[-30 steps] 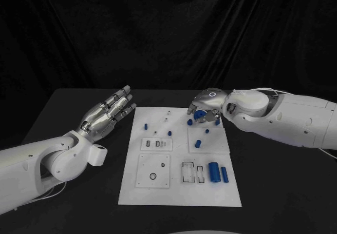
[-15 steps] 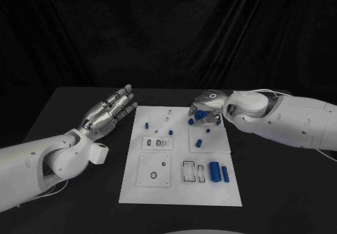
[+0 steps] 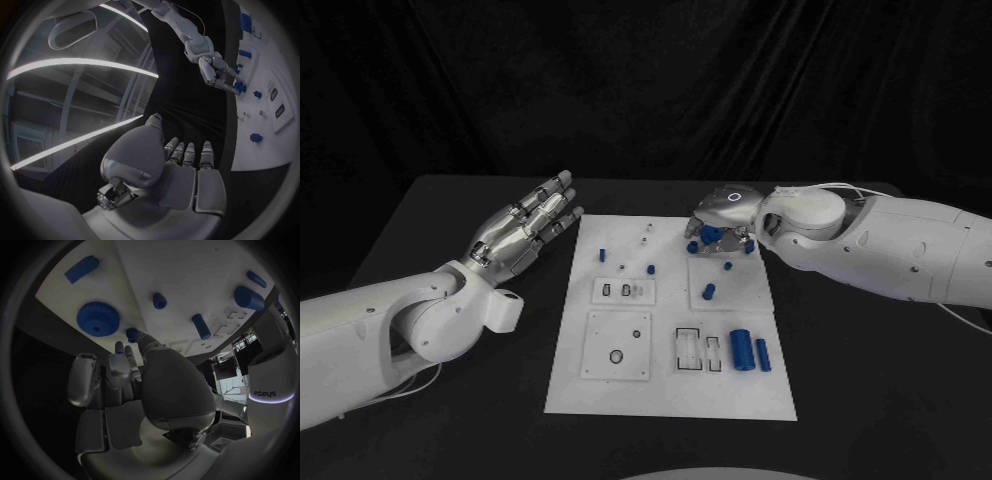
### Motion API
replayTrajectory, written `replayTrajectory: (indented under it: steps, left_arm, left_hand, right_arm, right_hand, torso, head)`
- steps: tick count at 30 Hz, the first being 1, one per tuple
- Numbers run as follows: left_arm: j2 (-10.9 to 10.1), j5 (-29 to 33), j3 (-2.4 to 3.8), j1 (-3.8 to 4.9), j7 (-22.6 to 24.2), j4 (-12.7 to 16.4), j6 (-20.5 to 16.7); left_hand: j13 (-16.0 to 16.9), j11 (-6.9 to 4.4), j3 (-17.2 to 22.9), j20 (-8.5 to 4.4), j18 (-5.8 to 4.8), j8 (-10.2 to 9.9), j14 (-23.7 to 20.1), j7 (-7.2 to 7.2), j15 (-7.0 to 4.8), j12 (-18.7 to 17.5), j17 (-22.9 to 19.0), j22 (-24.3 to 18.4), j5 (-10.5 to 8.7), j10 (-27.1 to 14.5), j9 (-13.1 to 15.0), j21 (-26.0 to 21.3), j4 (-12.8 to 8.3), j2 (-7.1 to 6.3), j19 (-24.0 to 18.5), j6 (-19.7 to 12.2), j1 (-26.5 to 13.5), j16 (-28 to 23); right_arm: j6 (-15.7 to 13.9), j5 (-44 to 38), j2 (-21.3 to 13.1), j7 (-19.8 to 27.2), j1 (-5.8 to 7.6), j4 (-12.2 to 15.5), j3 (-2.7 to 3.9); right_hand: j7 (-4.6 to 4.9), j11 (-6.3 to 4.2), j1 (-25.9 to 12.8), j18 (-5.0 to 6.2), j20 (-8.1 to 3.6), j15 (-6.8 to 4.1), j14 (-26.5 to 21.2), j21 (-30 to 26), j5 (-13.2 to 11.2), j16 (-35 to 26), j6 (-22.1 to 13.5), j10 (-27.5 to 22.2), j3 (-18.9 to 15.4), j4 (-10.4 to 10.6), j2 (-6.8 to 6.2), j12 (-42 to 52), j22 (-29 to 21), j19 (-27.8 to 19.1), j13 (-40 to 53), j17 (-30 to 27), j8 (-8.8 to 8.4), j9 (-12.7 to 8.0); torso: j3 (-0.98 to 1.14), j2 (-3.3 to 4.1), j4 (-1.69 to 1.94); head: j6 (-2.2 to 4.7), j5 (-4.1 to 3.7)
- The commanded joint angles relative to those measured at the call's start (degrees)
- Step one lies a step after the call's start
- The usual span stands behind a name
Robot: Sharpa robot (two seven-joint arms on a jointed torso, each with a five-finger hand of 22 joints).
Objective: Assemble the parts on the task board
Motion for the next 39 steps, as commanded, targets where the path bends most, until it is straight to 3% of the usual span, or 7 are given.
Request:
replayTrajectory:
  steps: [1,7,16,22,28,35,39]
  left_arm:
    - [0.20,0.07,0.05,0.11,5.22,-0.10,1.07]
    - [0.38,0.07,0.05,0.11,5.00,-0.34,1.28]
    - [0.65,0.07,0.05,0.11,4.28,-0.95,1.87]
    - [0.91,0.07,0.05,0.10,3.58,-1.35,2.69]
    - [0.75,0.07,0.04,0.10,3.08,-1.47,2.90]
    - [0.34,0.07,0.04,0.09,2.88,-1.55,2.82]
    - [0.22,0.07,0.04,0.09,2.90,-1.57,2.58]
  left_hand:
    - [-0.09,0.34,0.32,-0.03,1.00,0.07,-0.02,0.47,0.36,-0.37,-0.08,-0.09,0.39,0.08,0.08,-0.20,0.00,0.12,-0.03,-0.03,0.63,-0.21]
    - [-0.09,0.35,0.34,-0.02,1.00,0.07,-0.02,0.49,0.38,-0.37,-0.08,-0.09,0.45,0.08,0.08,-0.20,-0.01,0.13,-0.03,-0.03,0.66,-0.21]
    - [-0.09,0.36,0.47,0.36,0.97,0.15,-0.02,0.79,0.91,-0.37,-0.08,-0.09,-0.02,0.08,0.13,-0.20,0.26,0.22,-0.03,0.31,0.49,-0.21]
    - [-0.09,0.41,0.65,1.21,0.87,0.22,-0.02,0.99,1.94,-0.37,-0.08,-0.09,-0.05,0.08,0.17,-0.20,0.26,0.25,-0.03,0.58,0.28,-0.21]
    - [-0.09,0.69,0.80,1.49,0.90,0.38,-0.02,1.53,2.07,-0.37,-0.08,-0.09,-0.08,0.08,0.27,-0.20,0.29,0.32,-0.03,1.22,0.16,-0.21]
    - [-0.09,1.05,1.10,1.66,0.96,0.53,-0.02,2.00,2.12,-0.37,-0.08,-0.09,0.27,0.08,0.35,-0.20,0.22,0.34,-0.03,1.79,0.20,-0.21]
    - [-0.09,1.14,1.21,1.72,0.98,0.61,-0.02,2.16,2.12,-0.37,-0.08,-0.09,0.38,0.08,0.38,-0.20,0.18,0.28,-0.03,2.06,0.30,-0.21]
  right_arm:
    - [-0.69,0.05,0.33,0.75,-0.32,-0.49,0.03]
    - [-0.90,0.06,0.94,1.14,-0.64,-1.27,0.03]
    - [-2.07,0.06,1.93,1.54,-1.26,-2.65,0.03]
    - [-3.96,0.06,2.48,2.02,-2.02,-3.70,0.04]
    - [-7.33,0.10,2.35,3.20,-2.36,-3.91,0.04]
    - [-10.82,3.07,1.70,3.84,-2.33,-2.73,0.04]
    - [-11.24,4.28,1.72,3.30,-1.33,-1.86,0.04]
  right_hand:
    - [0.41,0.00,-0.19,-0.22,-0.02,0.46,-0.16,0.01,0.32,0.16,0.42,0.46,0.44,0.05,0.51,0.34,-0.01,-0.35,0.06,-0.07,0.05,0.06]
    - [-0.36,-0.01,-0.09,0.04,0.13,0.58,-0.94,-0.82,0.41,-0.90,2.32,1.02,1.84,-0.19,0.31,0.23,-0.91,-1.15,0.00,-1.87,0.74,0.53]
    - [-0.39,-0.37,0.77,0.09,0.00,0.37,-1.14,-1.14,0.22,-0.95,5.92,1.73,4.36,-1.08,0.63,0.23,-0.83,-1.43,-0.02,-1.94,2.38,2.02]
    - [-0.61,-0.90,2.32,0.12,-0.30,0.02,-1.27,-1.35,-0.38,-1.01,8.26,4.86,6.57,-2.62,1.02,1.16,-0.69,-1.59,0.04,-2.01,4.22,3.77]
    - [-0.65,-1.34,3.17,0.13,-0.58,-0.26,-1.26,-1.45,-1.29,-0.97,10.40,8.16,7.58,-3.83,1.36,2.00,-0.49,-1.64,0.11,-1.91,6.10,5.50]
    - [-0.30,-1.22,3.55,0.02,-0.69,-0.29,-1.00,-1.25,-0.95,-0.57,11.26,10.30,7.98,-4.69,1.14,2.23,0.05,-1.42,0.08,-1.19,7.06,6.70]
    - [-0.14,-1.05,3.43,-0.02,-0.63,-0.16,-0.93,-1.19,-1.09,-0.48,11.32,10.53,7.94,-4.72,0.99,2.17,0.18,-1.35,0.05,-1.04,7.15,6.88]
  torso:
    - [-0.07,-0.05,-0.02]
    - [-0.07,-0.04,0.07]
    - [-0.10,-0.07,0.05]
    - [-0.13,-0.05,0.01]
    - [-0.13,-0.14,0.02]
    - [-0.17,-0.19,0.04]
    - [-0.17,-0.22,-0.01]
  head:
    - [-0.15,0.10]
    - [-0.28,0.00]
    - [-0.43,0.00]
    - [-0.39,0.16]
    - [-0.35,0.41]
    - [-0.22,0.55]
    - [-0.06,0.58]
